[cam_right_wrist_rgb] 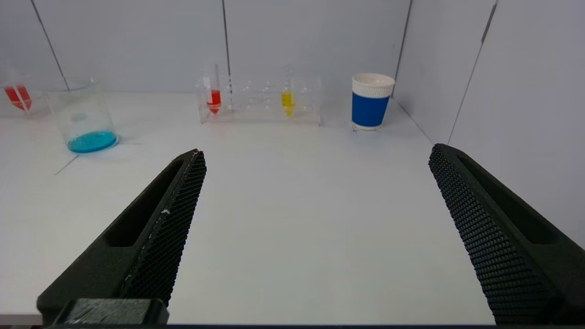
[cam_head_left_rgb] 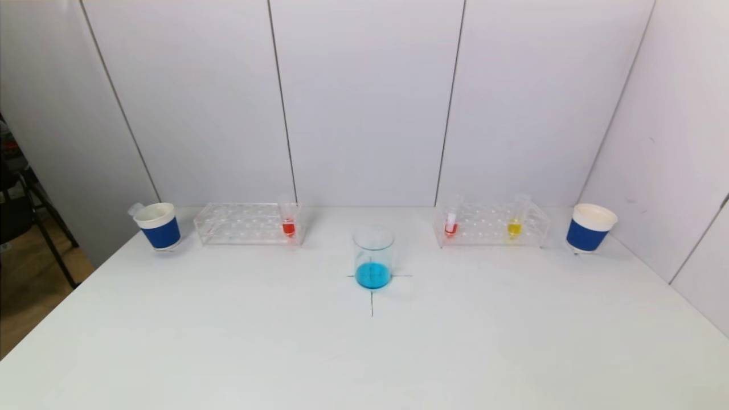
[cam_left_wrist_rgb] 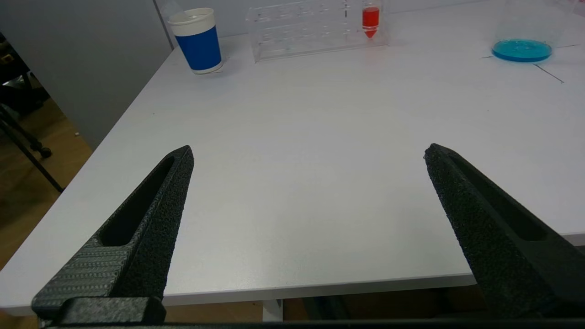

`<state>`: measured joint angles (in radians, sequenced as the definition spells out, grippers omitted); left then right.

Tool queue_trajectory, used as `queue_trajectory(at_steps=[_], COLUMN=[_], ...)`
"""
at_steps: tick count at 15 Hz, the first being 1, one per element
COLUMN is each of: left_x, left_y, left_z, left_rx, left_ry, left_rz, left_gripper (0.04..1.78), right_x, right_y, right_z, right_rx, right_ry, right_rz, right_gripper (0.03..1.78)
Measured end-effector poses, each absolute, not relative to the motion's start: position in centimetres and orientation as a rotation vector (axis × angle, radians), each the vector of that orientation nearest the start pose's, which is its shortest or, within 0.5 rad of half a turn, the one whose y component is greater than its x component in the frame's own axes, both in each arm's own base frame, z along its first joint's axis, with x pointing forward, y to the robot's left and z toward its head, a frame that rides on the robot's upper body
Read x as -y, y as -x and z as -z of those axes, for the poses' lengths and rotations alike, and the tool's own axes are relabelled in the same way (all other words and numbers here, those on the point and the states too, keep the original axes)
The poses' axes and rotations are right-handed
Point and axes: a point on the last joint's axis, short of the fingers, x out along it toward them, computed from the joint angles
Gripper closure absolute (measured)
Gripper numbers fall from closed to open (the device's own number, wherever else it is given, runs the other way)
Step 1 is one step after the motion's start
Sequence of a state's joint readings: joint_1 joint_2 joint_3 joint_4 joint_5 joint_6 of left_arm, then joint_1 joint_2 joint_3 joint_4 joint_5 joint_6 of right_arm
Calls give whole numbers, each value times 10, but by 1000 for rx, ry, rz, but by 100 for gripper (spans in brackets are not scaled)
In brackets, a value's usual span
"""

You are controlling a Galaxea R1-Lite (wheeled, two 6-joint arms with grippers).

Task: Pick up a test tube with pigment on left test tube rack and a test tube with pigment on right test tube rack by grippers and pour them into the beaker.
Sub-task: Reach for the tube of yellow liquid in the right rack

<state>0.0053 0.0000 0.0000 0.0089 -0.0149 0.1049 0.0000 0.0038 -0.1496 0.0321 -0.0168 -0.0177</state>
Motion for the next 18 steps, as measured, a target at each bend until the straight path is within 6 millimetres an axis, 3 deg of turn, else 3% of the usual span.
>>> queue_trajectory(at_steps=[4, 8, 12, 18], left_x=[0, 0, 0, 0], left_y=[23, 23, 23, 23], left_z=[-75, -75, -75, -75], left_rx=[-8, -8, -8, -8], left_ry=[-105, -105, -105, -105], left_rz=[10, 11, 11, 10], left_gripper=[6, 6, 6, 6], right_x=[0, 0, 0, -1], right_y=[41, 16, -42, -153], right_z=[-150, -192, -223, -222], right_rx=[122, 76, 40, 1], right_ry=[21, 15, 10, 1], right_rz=[11, 2, -11, -16], right_gripper=[4, 4, 4, 4])
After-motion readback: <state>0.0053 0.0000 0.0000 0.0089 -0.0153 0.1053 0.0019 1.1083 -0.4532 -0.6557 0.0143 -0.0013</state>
